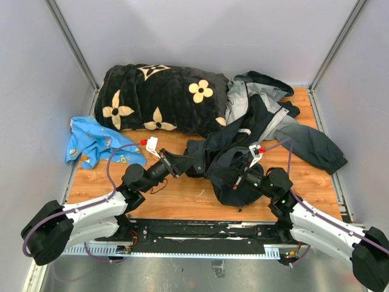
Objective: Zip up the jacket
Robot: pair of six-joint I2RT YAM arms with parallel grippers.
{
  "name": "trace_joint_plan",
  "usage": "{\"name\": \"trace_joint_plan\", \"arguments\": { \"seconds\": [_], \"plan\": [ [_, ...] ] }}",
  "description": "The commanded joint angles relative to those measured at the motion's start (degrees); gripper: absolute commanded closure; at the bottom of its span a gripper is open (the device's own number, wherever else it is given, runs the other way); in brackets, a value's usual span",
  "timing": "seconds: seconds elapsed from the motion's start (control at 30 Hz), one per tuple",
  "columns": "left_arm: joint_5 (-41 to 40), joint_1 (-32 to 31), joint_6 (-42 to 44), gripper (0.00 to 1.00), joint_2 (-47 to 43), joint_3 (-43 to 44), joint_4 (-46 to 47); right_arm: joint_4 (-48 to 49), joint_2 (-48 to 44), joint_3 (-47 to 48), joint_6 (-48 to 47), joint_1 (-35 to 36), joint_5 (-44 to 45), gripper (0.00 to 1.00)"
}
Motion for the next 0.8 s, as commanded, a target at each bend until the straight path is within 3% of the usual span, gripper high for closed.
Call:
{"name": "trace_joint_plan", "arguments": {
  "seconds": [0.0, 0.77],
  "plan": [
    [0.81, -0.51, 1.47, 1.0, -0.13, -0.34, 4.01, 3.56, -0.57, 2.12, 0.72, -0.54, -0.43, 0.99],
    [2.06, -1.0, 0.9, 1.0, 0.13, -0.6, 4.71, 4.08, -0.84, 1.58, 1.11, -0.55, 0.6, 0.99]
  ]
}}
